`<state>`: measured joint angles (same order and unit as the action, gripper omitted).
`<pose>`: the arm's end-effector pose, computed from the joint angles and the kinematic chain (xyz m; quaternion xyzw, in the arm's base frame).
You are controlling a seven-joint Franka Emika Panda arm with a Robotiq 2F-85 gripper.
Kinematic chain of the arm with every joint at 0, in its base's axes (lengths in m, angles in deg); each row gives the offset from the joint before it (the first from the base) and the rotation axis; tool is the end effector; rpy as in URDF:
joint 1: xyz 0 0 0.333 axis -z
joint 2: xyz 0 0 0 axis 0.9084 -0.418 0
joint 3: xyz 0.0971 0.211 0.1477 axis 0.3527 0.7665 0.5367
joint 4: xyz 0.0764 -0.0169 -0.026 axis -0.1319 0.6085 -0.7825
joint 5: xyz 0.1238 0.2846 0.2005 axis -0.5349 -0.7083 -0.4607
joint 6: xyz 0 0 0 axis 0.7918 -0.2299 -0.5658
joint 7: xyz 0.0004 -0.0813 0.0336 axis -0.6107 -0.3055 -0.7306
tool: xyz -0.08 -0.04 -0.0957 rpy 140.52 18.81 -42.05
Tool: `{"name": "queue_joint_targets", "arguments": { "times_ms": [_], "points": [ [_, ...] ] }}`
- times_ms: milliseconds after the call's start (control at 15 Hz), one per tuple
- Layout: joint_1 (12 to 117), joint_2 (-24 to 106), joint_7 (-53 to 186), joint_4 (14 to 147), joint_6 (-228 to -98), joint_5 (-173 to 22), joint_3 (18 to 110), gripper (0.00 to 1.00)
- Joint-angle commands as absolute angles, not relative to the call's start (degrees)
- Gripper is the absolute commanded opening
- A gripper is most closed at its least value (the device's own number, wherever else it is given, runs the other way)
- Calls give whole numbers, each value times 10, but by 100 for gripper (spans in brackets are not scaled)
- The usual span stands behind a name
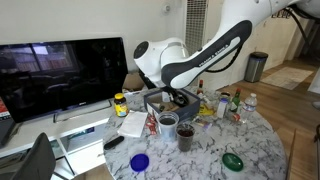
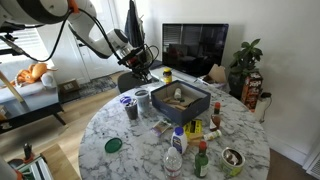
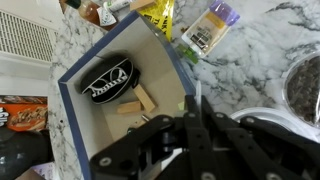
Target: Pick up the clear measuring spoon and scoop some of the substance in the clear cup, pour out the substance into the silver cup and put the clear measuring spoon back on the table
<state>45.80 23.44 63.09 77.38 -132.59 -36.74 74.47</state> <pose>0.5940 0.2027 0.2534 0.8803 0.3381 -0.0792 0.3234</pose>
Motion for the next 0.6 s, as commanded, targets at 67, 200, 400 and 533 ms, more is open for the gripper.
{"name": "queue_joint_targets", "arguments": {
  "times_ms": [67,200,400,533],
  "points": [
    [493,280,601,801,-1336,-423,759,1],
    [520,305,551,813,-1345,-475,768,1],
    [555,344,459,831,-1344,-556,771,1],
    [579,365,403,842,-1337,-610,775,1]
  ]
}}
